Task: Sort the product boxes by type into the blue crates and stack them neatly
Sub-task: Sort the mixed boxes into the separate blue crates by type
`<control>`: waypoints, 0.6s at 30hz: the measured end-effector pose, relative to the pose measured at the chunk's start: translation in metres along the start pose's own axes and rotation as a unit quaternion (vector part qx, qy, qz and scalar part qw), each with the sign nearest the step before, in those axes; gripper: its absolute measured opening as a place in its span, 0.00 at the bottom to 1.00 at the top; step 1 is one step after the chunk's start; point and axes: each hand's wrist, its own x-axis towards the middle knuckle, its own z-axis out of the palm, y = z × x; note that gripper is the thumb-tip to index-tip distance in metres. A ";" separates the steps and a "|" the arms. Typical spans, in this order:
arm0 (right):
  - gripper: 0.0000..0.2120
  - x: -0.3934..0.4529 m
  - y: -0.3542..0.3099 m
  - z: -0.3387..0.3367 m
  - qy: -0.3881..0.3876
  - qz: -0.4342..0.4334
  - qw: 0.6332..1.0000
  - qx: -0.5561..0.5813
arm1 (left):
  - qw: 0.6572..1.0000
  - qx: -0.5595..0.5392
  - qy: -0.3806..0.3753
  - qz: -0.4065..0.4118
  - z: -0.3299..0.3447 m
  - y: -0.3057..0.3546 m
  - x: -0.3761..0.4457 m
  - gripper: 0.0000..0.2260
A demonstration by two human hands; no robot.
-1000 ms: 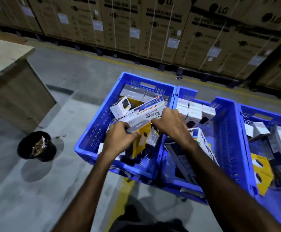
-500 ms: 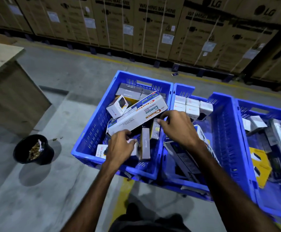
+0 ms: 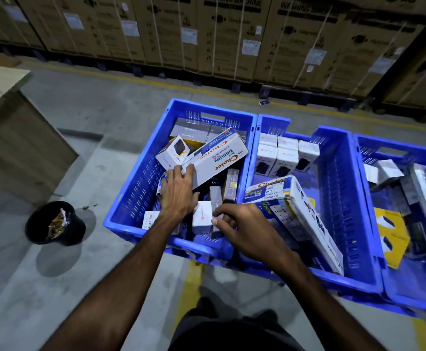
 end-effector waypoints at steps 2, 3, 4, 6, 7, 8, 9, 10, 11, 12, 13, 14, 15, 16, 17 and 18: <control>0.07 -0.003 0.002 0.002 -0.001 0.005 1.000 0.003 | 1.000 0.016 -0.003 0.006 0.004 0.000 0.011 0.39; 0.06 -0.004 0.002 0.002 0.001 0.009 1.000 0.008 | 1.000 0.020 -0.002 0.005 0.006 0.000 0.016 0.39; 0.06 -0.005 0.003 0.003 0.007 0.017 1.000 0.019 | 1.000 0.024 -0.002 0.000 0.008 0.001 0.021 0.39; 0.05 -0.004 0.002 0.006 0.025 0.039 0.998 0.047 | 0.999 0.035 0.003 -0.017 0.012 0.007 0.028 0.37; 0.05 -0.004 0.001 0.008 0.035 0.048 0.997 0.057 | 0.999 0.036 0.006 -0.026 0.012 0.010 0.029 0.35; 0.05 -0.004 0.001 0.011 0.043 0.054 0.996 0.065 | 0.999 0.034 0.011 -0.034 0.012 0.013 0.029 0.34; 0.05 -0.004 0.001 0.014 0.046 0.061 0.994 0.073 | 0.999 0.028 0.017 -0.040 0.010 0.015 0.029 0.32; 0.05 -0.005 0.001 0.017 0.047 0.065 0.993 0.086 | 0.999 0.014 0.024 -0.046 0.008 0.014 0.029 0.32; 0.06 -0.006 0.001 0.019 0.046 0.070 0.991 0.100 | 0.998 -0.012 0.032 -0.052 0.004 0.012 0.028 0.32; 0.06 -0.006 0.001 0.020 0.047 0.075 0.989 0.114 | 0.996 -0.050 0.040 -0.059 -0.001 0.008 0.026 0.32; 0.06 -0.006 0.001 0.021 0.048 0.084 0.987 0.128 | 0.992 -0.096 0.048 -0.064 -0.007 0.003 0.025 0.32; 0.05 -0.005 0.001 0.021 0.050 0.093 0.984 0.143 | 0.986 -0.141 0.056 -0.067 -0.016 -0.002 0.023 0.32; 0.05 -0.004 -0.001 0.020 0.055 0.102 0.980 0.160 | 0.978 -0.185 0.068 -0.068 -0.022 -0.008 0.021 0.32; 0.05 -0.002 -0.003 0.020 0.061 0.106 0.977 0.177 | 0.967 -0.231 0.081 -0.065 -0.032 -0.013 0.018 0.32; 0.04 0.001 -0.005 0.020 0.068 0.107 0.973 0.192 | 0.951 -0.288 0.089 -0.061 -0.043 -0.018 0.014 0.31; 0.04 0.005 -0.009 0.019 0.076 0.102 0.971 0.201 | 0.927 -0.360 0.092 -0.056 -0.055 -0.023 0.010 0.31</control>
